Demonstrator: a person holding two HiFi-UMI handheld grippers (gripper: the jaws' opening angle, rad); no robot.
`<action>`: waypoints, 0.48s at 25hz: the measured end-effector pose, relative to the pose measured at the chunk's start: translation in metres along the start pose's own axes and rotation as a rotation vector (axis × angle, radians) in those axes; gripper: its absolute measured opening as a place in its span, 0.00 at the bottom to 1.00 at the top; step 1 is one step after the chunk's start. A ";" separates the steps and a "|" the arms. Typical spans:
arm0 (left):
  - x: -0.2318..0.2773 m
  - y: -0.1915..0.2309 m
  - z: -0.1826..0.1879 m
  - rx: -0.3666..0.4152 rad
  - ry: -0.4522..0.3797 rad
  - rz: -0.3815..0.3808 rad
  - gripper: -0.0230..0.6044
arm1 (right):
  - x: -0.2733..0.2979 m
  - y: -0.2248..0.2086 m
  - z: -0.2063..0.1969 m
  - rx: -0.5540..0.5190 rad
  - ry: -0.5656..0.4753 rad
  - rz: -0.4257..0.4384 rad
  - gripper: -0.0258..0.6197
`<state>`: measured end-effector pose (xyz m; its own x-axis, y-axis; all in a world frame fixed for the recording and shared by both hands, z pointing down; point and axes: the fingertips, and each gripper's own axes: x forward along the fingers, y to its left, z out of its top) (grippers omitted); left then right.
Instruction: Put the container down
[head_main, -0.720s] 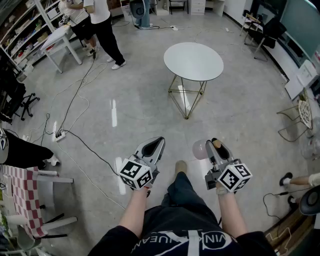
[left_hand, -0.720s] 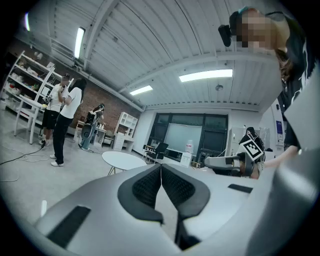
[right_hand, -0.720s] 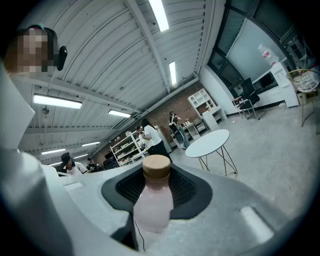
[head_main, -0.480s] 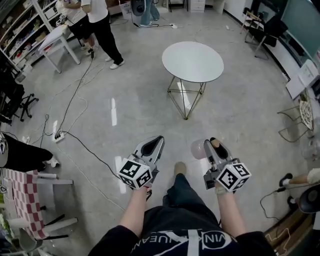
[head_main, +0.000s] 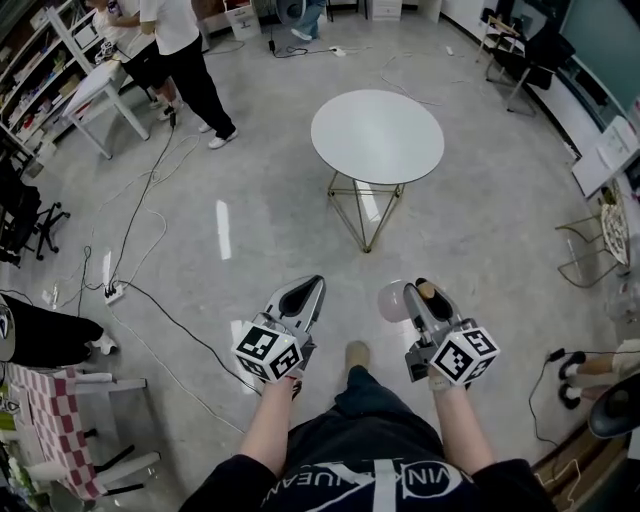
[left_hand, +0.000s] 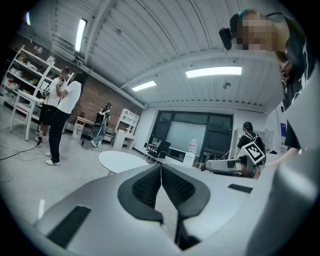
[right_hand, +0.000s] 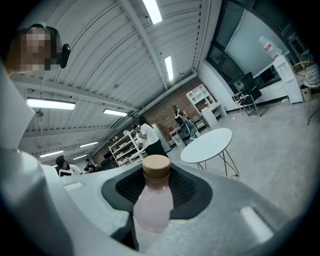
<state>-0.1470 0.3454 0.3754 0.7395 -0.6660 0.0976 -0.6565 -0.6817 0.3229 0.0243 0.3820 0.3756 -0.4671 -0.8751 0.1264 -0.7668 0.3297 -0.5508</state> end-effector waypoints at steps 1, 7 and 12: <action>0.009 0.003 0.002 0.001 0.000 0.000 0.06 | 0.005 -0.006 0.004 0.001 0.001 0.002 0.25; 0.056 0.021 0.019 0.002 0.006 -0.003 0.06 | 0.037 -0.036 0.033 0.023 -0.003 0.015 0.25; 0.079 0.038 0.022 0.002 0.015 0.014 0.06 | 0.061 -0.056 0.046 0.032 0.000 0.027 0.25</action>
<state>-0.1162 0.2604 0.3749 0.7323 -0.6711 0.1157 -0.6671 -0.6729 0.3196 0.0592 0.2941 0.3766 -0.4871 -0.8663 0.1108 -0.7393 0.3415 -0.5804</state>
